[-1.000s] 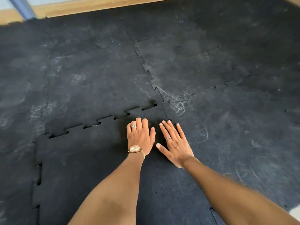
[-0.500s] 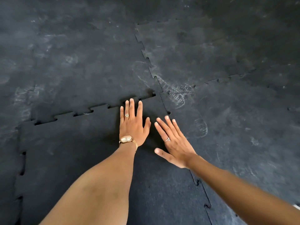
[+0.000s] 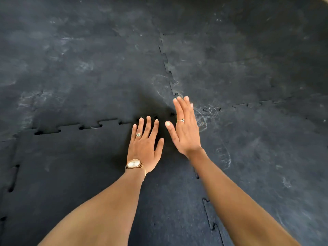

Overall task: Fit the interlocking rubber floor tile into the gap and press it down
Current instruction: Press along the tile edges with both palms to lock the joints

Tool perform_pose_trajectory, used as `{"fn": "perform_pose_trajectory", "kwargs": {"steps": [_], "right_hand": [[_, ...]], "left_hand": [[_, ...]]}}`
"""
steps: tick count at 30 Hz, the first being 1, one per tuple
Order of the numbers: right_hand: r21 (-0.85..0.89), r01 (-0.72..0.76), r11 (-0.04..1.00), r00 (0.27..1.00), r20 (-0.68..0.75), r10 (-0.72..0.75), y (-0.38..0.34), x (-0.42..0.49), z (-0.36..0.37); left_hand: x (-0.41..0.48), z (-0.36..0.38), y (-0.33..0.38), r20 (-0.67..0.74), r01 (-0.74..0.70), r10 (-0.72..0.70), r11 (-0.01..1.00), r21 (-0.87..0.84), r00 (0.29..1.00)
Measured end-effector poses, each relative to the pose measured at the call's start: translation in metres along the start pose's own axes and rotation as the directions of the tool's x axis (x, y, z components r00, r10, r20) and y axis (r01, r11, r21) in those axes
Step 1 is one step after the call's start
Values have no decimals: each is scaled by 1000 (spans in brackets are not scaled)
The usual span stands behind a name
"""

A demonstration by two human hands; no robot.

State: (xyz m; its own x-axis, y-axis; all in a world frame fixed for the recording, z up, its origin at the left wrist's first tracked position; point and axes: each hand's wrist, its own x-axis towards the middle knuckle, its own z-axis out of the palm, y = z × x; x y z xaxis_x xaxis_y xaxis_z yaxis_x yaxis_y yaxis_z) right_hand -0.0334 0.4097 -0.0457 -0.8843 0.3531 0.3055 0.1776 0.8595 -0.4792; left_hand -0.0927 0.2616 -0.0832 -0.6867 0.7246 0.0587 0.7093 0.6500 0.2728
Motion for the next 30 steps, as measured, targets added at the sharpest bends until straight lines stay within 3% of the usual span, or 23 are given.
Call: {"fn": "perform_pose_trajectory", "kwargs": {"steps": [2, 5, 8, 14, 17, 19, 22, 24, 26, 28, 30], "right_hand": [[-54, 10, 998, 991, 130, -3, 16, -4, 22], [-1, 66, 998, 973, 221, -64, 25, -2, 26], [8, 59, 998, 973, 223, -60, 24, 1, 25], [35, 17, 999, 979, 202, -24, 22, 1, 22], [167, -21, 986, 987, 160, -7, 20, -3, 20], [312, -126, 942, 982, 173, 74, 20, -5, 17], [617, -280, 736, 956, 112, 270, 11, 25, -1], [719, -199, 666, 944, -42, 327, -4, 49, -20], [622, -100, 776, 967, -121, 222, -7, 47, -20], [354, -8, 935, 1000, 10, 5, 0, 18, 3], [78, 86, 993, 985, 142, -96, 19, -8, 25]], "left_hand": [[0, 4, -1, 0, 7, -7, 1000, 16, 1000], [3, -2, 1, -21, 12, -13, 1000, -19, 1000], [8, -13, -13, -57, 14, -17, 999, -51, 998], [4, -8, -27, -13, 90, -89, 989, 115, 996], [5, -9, -28, -4, 95, -95, 990, 108, 995], [3, -8, -29, 0, 104, -105, 990, 95, 995], [5, -8, -28, -7, 99, -99, 993, 69, 995], [7, -8, -30, -3, 105, -105, 992, 70, 995], [5, -8, -30, 4, 103, -104, 992, 65, 995], [5, -8, -30, -2, 98, -98, 993, 66, 995], [4, -9, -29, -7, 102, -102, 993, 63, 995]]}}
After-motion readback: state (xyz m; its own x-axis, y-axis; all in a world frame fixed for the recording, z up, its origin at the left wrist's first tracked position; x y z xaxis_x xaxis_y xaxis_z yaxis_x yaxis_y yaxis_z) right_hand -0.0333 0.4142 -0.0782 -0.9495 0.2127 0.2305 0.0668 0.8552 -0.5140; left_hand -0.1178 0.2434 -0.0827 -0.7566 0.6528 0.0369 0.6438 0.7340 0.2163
